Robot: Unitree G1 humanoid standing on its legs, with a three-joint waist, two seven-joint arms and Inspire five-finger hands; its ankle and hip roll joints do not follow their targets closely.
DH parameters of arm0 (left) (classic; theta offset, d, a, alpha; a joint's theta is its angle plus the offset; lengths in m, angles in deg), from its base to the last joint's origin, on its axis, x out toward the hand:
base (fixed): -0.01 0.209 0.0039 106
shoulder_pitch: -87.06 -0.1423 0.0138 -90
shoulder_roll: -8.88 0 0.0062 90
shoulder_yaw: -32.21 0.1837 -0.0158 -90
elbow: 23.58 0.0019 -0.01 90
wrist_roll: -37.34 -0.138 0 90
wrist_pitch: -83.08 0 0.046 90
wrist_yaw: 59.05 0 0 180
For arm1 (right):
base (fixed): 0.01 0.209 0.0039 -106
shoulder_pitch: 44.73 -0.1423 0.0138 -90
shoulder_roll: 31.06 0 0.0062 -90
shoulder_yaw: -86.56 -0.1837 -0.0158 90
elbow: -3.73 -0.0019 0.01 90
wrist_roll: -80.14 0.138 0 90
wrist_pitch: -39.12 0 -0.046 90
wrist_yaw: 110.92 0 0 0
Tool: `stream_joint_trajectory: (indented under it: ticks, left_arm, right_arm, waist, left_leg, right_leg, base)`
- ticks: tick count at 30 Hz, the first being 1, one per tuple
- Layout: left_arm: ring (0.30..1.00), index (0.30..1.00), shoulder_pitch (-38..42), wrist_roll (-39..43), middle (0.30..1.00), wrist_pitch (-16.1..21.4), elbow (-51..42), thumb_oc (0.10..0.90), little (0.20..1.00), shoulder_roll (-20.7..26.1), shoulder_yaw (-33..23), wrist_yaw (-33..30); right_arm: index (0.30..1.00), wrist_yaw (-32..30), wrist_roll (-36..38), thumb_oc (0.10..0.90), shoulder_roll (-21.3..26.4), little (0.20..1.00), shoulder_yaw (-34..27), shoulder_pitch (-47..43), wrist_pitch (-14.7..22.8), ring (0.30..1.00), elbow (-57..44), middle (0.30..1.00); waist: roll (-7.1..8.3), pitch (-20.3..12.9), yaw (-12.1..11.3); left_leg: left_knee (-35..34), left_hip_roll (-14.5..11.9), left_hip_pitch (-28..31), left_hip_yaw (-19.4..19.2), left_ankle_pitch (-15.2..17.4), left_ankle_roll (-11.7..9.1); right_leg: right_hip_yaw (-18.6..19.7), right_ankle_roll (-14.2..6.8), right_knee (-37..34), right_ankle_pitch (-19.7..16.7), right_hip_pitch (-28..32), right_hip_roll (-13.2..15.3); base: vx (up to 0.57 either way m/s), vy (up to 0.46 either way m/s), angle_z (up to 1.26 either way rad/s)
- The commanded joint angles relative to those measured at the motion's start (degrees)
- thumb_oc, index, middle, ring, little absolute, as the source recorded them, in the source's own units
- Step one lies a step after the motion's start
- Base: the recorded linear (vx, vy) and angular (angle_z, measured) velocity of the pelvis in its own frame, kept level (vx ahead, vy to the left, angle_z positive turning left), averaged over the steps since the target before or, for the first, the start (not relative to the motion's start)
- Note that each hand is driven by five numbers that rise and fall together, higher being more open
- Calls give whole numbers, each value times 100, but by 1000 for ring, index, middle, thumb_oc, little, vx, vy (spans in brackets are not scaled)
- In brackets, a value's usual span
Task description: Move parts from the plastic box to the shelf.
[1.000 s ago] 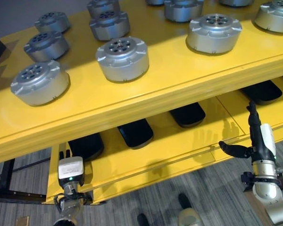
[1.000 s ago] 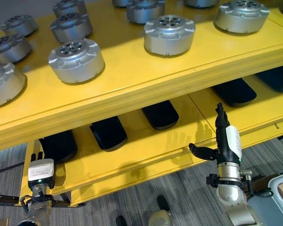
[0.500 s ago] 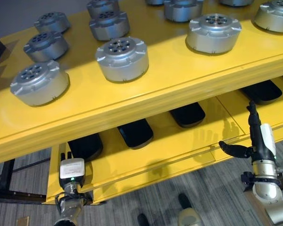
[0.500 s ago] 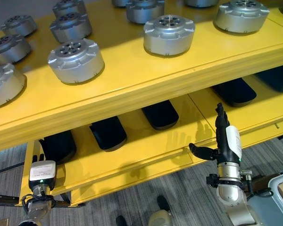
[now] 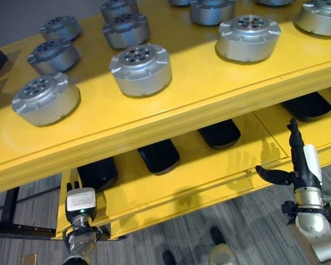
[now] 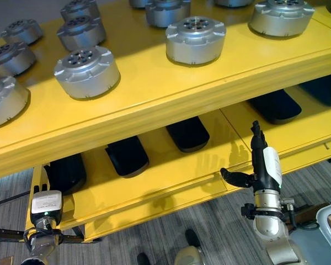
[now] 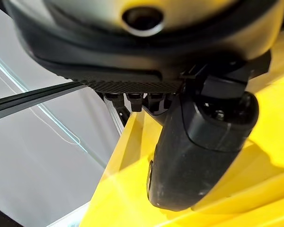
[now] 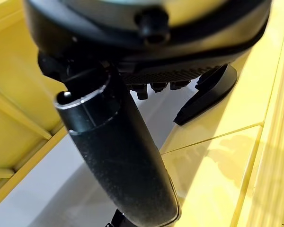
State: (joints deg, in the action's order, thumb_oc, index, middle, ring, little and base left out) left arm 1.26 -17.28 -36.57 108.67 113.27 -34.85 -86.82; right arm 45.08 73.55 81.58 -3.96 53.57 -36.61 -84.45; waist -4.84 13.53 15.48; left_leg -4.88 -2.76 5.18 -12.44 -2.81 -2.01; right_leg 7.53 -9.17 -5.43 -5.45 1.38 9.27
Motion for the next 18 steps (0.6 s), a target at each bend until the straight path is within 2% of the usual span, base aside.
stream_joint_trajectory:
  ticks: [1,8,11,16,18]
  left_arm:
    - [1000,1000,352,-31,1000,-523,309,900,1000,774,-192,18]
    - [1000,1000,370,-80,1000,-552,-9,900,1000,747,-229,-152]
    - [1000,1000,351,85,1000,-536,-287,900,1000,744,-349,-503]
    - [1000,1000,178,571,1000,-147,-730,900,1000,799,-850,-1576]
    - [1000,1000,162,672,1000,-132,-760,900,1000,809,-898,-1653]
  right_arm:
    - [1000,-246,182,900,213,1000,-398,-772,285,1000,-569,1000]
    - [1000,-430,36,900,155,1000,-464,-712,264,1000,-562,1000]
    - [1000,-504,20,900,110,1000,-504,-619,279,1000,-574,1000]
    - [1000,-639,-86,900,-37,1000,-497,-401,400,1000,-602,1000]
    - [1000,-663,-92,900,-58,1000,-481,-382,402,1000,-608,1000]
  waist:
    - [289,-192,-155]
    - [313,-170,-155]
    - [340,-170,-173]
    - [432,-148,-264]
    - [446,-147,-280]
  left_leg:
    - [464,-62,190,75,982,138]
    - [496,-72,171,78,997,139]
    - [499,-78,164,88,1006,143]
    - [500,-106,151,145,1004,149]
    - [501,-109,143,159,1002,150]
  right_leg:
    - [-205,-191,80,170,-67,199]
    - [-204,-185,85,172,-70,197]
    - [-217,-178,84,171,-69,194]
    - [-272,-169,87,175,-55,185]
    - [-282,-168,87,175,-56,182]
  base:
    - [0,0,0]
    - [0,0,0]
    - [8,-11,0]
    - [19,-30,1]
    - [5,-20,1]
